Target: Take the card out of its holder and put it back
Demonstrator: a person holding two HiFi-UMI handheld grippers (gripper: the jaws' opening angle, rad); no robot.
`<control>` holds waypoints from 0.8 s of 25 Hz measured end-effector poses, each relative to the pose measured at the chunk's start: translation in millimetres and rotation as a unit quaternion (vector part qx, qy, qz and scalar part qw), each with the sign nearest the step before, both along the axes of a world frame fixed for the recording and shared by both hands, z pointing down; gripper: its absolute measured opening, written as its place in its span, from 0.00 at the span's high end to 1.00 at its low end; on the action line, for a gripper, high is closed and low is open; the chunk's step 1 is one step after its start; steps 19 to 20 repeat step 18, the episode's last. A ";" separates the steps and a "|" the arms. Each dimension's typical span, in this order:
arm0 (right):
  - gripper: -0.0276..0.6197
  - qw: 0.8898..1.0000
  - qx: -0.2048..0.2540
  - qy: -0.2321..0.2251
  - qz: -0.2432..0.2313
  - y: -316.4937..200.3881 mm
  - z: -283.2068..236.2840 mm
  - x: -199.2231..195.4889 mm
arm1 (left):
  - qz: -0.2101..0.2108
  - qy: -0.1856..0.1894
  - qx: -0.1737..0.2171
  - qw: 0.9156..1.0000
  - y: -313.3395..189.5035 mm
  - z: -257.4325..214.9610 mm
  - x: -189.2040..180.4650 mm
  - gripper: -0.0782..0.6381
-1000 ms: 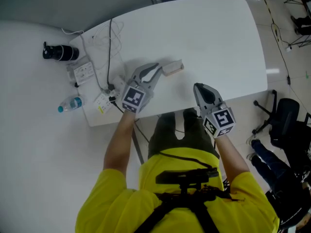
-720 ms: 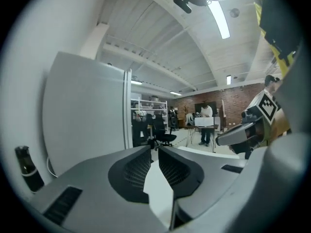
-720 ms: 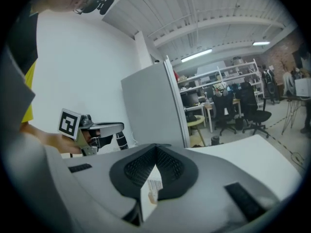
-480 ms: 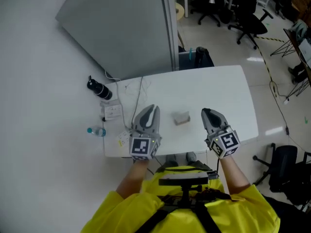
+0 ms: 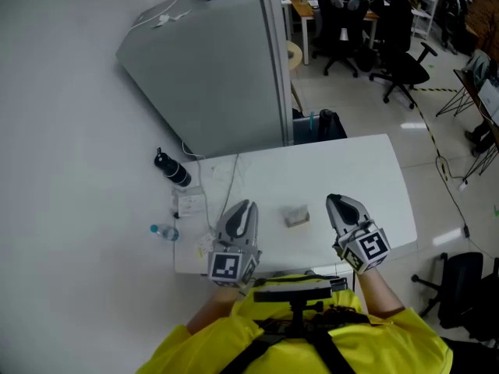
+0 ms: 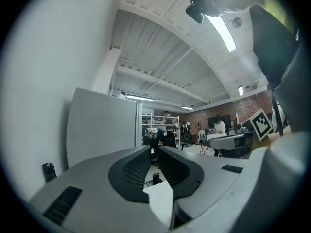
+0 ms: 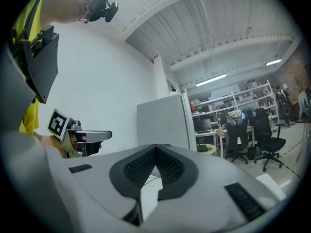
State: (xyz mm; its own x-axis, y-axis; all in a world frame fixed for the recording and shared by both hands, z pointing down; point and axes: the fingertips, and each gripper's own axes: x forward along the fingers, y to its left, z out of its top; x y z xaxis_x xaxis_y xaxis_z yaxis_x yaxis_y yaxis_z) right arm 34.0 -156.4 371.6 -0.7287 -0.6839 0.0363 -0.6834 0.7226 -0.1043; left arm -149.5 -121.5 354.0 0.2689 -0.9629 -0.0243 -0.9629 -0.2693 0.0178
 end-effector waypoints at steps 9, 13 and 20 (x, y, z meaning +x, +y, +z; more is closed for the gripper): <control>0.95 1.000 0.017 0.007 0.005 3.8 -10.4 -2.0 | 0.009 0.001 -0.004 1.000 -1.9 11.2 0.9 0.82; 0.95 1.000 0.011 0.010 0.004 6.3 -5.1 -4.3 | 0.011 0.011 -0.023 1.000 0.3 21.7 2.8 0.82; 0.95 1.000 0.010 0.012 0.001 4.2 -1.8 -7.4 | 0.019 0.011 -0.018 1.000 -3.1 22.9 7.1 0.82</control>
